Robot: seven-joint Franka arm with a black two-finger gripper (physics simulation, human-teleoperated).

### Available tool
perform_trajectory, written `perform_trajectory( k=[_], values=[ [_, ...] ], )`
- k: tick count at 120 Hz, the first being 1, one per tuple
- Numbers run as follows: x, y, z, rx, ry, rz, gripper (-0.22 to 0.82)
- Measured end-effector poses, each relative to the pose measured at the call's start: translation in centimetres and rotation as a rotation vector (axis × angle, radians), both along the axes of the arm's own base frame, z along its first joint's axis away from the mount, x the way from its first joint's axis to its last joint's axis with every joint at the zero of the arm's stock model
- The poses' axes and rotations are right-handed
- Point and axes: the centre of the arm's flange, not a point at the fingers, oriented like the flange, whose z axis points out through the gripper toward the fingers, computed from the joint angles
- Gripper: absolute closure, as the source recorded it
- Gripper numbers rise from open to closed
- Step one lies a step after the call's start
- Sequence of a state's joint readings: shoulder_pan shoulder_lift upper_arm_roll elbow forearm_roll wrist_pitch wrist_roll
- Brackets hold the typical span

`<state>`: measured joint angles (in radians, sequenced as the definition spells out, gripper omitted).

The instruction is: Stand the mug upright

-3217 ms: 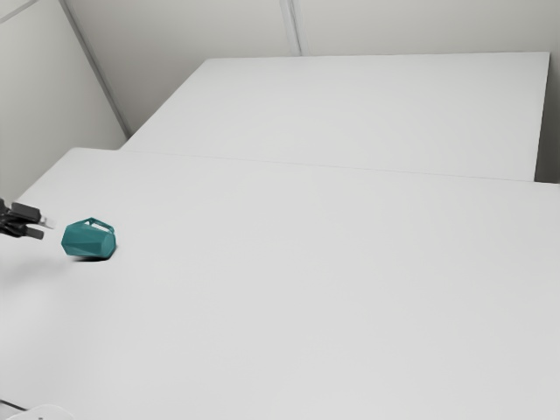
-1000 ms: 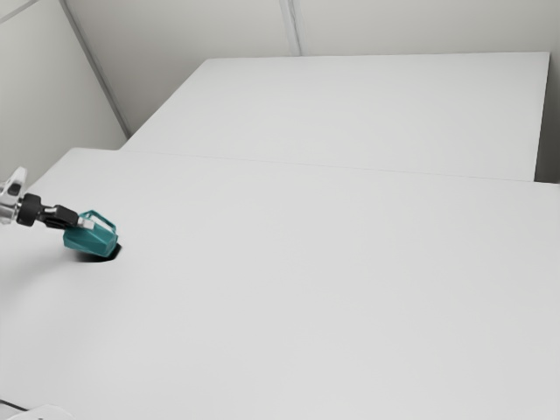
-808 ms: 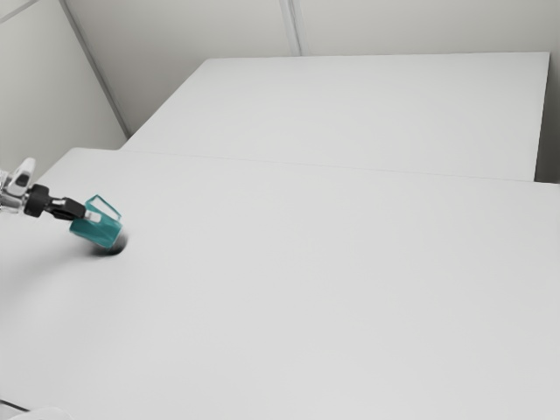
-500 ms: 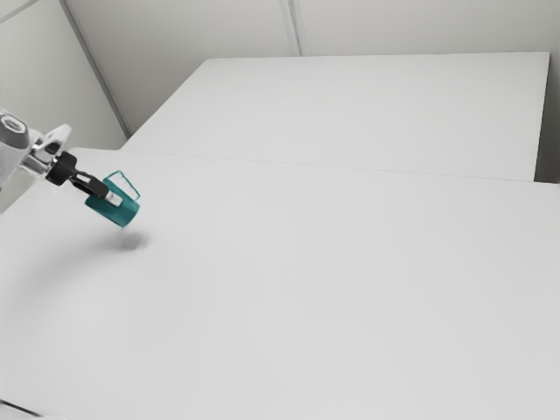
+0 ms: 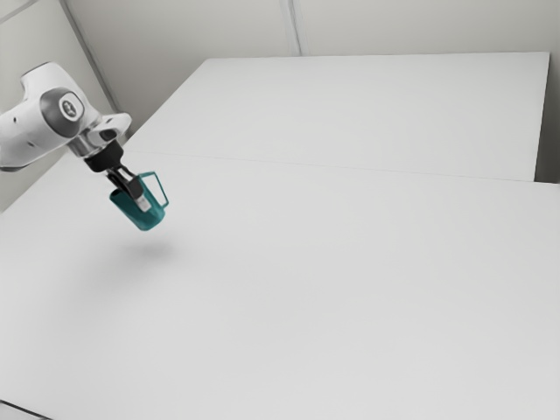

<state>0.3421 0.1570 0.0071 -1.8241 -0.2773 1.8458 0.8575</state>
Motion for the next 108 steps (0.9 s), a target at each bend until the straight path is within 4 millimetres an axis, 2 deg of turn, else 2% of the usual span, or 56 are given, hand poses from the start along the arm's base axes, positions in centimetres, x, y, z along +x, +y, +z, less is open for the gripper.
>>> perform_trajectory(
  k=[22, 51, 76, 108],
  values=[
    [-0.7, -3.2, -0.2, 0.061, 0.020, 0.018, 0.77],
    [-1.0, -9.0, 0.5, 0.169, 0.032, 0.001, 0.78],
    [-2.3, -11.7, 0.4, 0.250, 0.057, 0.032, 0.79],
    [-4.2, -14.5, -2.0, 0.319, 0.083, 0.100, 0.79]
  ],
)
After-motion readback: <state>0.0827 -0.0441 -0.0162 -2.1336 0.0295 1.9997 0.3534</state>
